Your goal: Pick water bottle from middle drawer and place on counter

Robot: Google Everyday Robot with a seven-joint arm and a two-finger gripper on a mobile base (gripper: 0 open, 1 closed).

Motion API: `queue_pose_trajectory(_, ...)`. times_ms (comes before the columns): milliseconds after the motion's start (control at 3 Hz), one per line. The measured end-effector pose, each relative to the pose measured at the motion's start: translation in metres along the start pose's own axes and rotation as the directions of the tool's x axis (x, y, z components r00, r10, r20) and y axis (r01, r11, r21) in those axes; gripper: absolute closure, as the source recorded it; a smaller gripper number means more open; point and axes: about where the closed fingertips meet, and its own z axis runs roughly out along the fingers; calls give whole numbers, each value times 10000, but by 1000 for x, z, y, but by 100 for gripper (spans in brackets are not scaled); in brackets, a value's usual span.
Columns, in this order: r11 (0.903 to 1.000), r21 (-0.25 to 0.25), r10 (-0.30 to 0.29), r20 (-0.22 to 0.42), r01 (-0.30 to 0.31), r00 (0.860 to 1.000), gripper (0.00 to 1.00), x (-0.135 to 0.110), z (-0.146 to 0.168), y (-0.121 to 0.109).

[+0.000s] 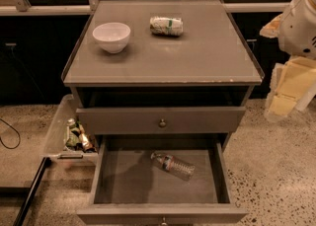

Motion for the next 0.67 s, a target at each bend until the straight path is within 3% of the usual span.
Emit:
queue_pose_trajectory(333,10000,-1,1,2,-1,10000,0,0,0,0)
queue_pose_trajectory(667,9991,-342,272,348,-260,9990,0,4,33,10)
